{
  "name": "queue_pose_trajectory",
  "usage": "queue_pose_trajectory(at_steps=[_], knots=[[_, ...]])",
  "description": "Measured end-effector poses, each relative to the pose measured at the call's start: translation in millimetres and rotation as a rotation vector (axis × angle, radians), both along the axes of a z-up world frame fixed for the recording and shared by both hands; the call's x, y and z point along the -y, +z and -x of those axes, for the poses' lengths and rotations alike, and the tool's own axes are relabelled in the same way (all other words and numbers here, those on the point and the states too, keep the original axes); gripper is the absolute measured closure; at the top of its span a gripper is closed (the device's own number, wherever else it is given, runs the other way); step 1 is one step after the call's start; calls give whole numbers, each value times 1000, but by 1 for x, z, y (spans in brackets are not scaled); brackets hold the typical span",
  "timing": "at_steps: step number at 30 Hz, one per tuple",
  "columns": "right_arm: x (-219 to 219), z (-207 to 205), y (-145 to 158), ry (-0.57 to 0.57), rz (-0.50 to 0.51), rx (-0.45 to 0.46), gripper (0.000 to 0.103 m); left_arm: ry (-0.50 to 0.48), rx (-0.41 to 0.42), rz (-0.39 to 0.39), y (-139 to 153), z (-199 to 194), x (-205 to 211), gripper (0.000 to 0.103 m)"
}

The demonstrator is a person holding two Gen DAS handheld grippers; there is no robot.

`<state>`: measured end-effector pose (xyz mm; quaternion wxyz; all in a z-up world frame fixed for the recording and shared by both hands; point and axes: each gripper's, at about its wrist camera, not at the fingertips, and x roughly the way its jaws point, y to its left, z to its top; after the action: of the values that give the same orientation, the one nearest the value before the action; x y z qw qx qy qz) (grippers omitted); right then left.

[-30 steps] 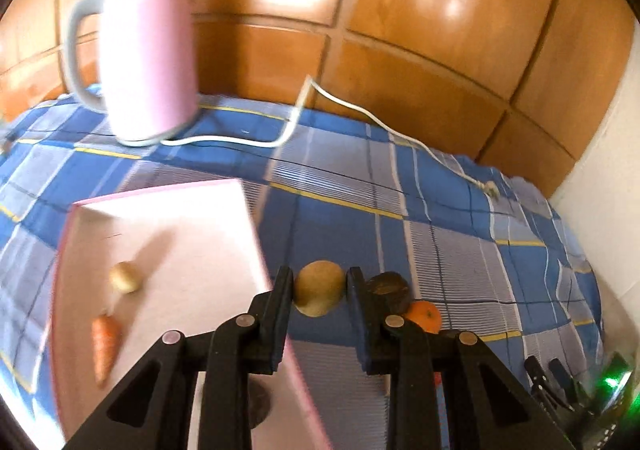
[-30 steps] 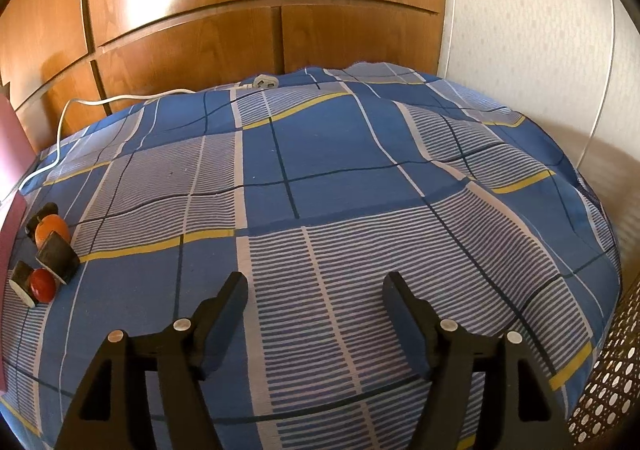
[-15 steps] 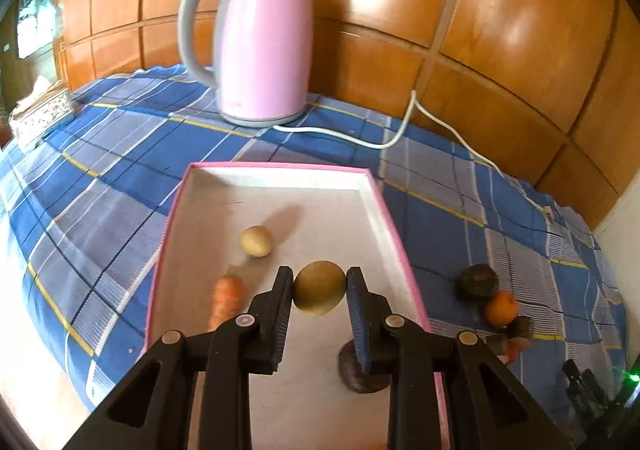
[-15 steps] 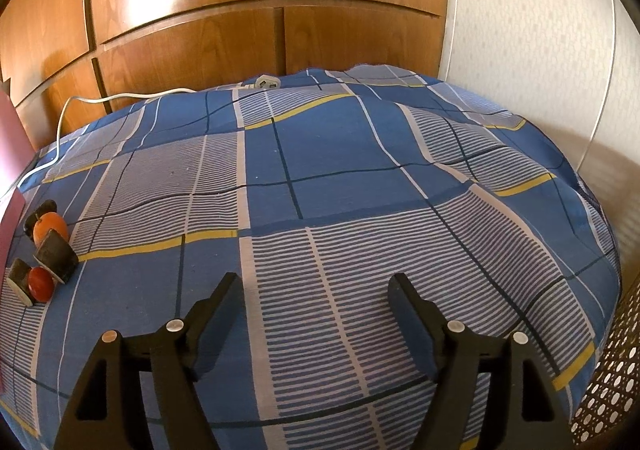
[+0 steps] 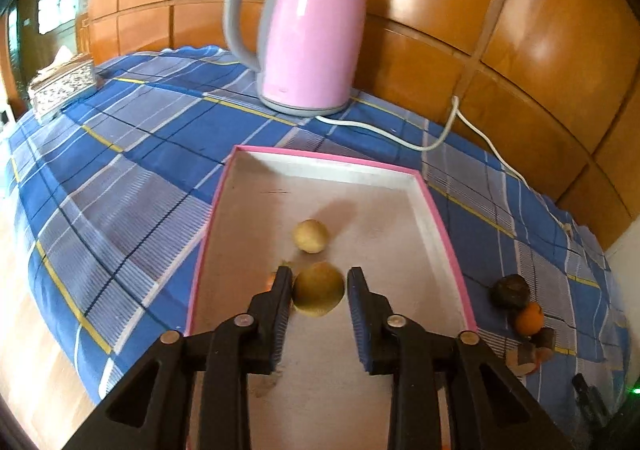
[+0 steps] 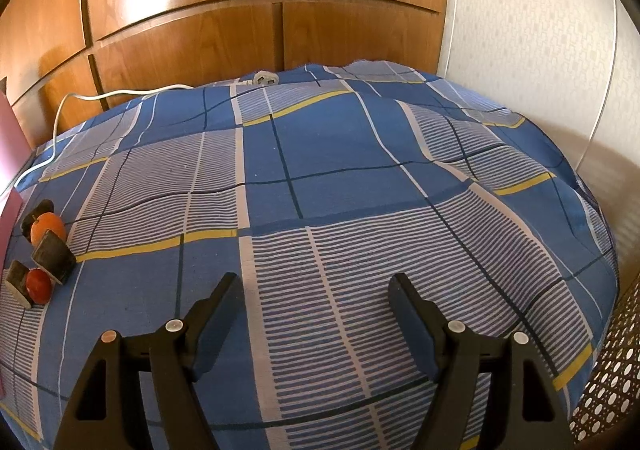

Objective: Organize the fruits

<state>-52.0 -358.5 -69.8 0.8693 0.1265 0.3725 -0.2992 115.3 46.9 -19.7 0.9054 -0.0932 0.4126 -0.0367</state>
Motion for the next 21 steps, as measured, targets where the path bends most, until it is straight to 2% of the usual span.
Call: queue_pose_trajectory(at_steps=[8,10,13,18,21], knots=[[-1,0,-1,-11,3,7,26,74,55,-12,6,21,-14,42],[-1,1,-1,-12,4,9,26,92,69,-22,8,29,-16,30],[-1,0,-1,-14,5,11,25,119,79,-42,9,41,-20,19],[-1,-1,-1,-14,4,10,24,133,63,-37,6,59,-25,10],[-2,-1,-1,-15,4,9,24,135,55,-35,3,67,-25,9]])
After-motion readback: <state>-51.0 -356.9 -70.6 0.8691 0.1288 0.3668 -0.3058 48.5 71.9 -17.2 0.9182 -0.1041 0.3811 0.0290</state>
